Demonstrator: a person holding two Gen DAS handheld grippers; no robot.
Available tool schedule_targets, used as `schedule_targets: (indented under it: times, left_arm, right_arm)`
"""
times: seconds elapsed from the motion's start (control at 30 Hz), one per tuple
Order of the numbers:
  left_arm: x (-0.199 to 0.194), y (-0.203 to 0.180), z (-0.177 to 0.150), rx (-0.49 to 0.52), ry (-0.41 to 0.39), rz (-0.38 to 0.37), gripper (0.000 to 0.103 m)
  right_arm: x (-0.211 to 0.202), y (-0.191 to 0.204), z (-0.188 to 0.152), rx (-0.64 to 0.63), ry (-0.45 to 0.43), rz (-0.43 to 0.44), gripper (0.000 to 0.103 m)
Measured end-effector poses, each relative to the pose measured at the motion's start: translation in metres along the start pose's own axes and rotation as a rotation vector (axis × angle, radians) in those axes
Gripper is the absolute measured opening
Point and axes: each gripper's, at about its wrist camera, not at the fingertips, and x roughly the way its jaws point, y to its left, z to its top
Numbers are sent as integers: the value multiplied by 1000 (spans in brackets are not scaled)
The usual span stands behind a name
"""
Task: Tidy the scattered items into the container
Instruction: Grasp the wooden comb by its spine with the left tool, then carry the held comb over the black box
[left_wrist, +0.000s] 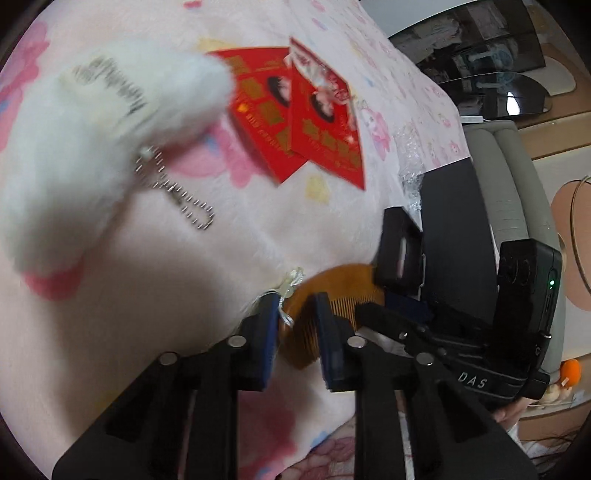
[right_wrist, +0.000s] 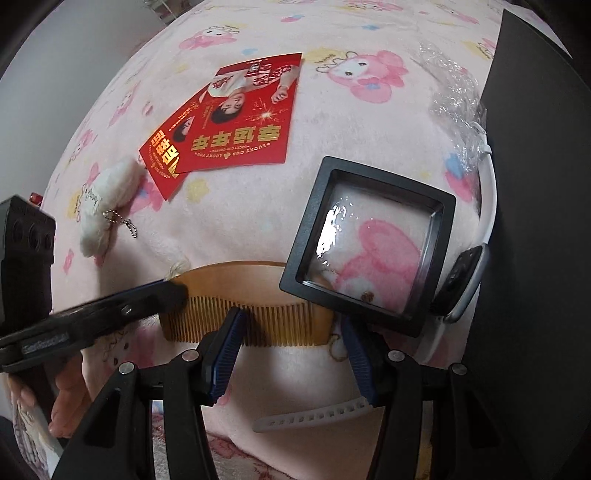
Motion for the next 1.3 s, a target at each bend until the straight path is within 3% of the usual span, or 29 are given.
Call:
schedule_targets:
  times: [0.13,0.3,0.37,0.47,0.57,0.6,0.67,0.73,0.8,0.87,0.97,1.17,1.23,1.3]
  left_arm:
    - [-25,3,-11,-6,-60,-35,11]
    - [-63,30,-32,-71,-121,-3,12]
    - [-66,46,-38,-115,-106,52,13]
    - [-67,54,-42,-177,-121,117,17]
    - [-67,44,-47,-177,-155,167,30]
    - [-65,43,-48,-181,-156,166,40]
    - [-58,43,-48,-187,-141,154,49]
    - [-51,40,-47,-182,-126,191,48]
    - [-45,33,-45,-166,-117,200,43]
    - [-39,26,-44,-165,-93,160,40]
    - [-42,11,-45,-132,-93,161,40]
    - [-65,-36,-51,-33,-135,135,38]
    - [-72,-55,-53,-1,-148,123,38]
    - [-77,-74,-55,27,-157,114,38]
  right_arm:
    - [-8,3,0,2,-11,23,51]
    - [-10,12,-1,-33,-6,13,51]
    - [-7,18,1,-50,14,41,51]
    - [-6,30,2,-58,32,124,51]
    - [-5,50,6,-117,54,194,51]
    - [-3,58,8,-151,55,195,51]
    - [8,67,13,-189,65,163,51]
    - [26,68,19,-162,108,151,51]
    - [25,70,20,-152,116,200,52]
    - [17,76,17,-168,114,239,48]
    - [-2,80,8,-178,61,182,48]
    - [-58,65,-9,-96,-28,232,45]
    - [-82,11,4,-93,-70,237,45]
    - [-87,12,9,-86,-113,244,45]
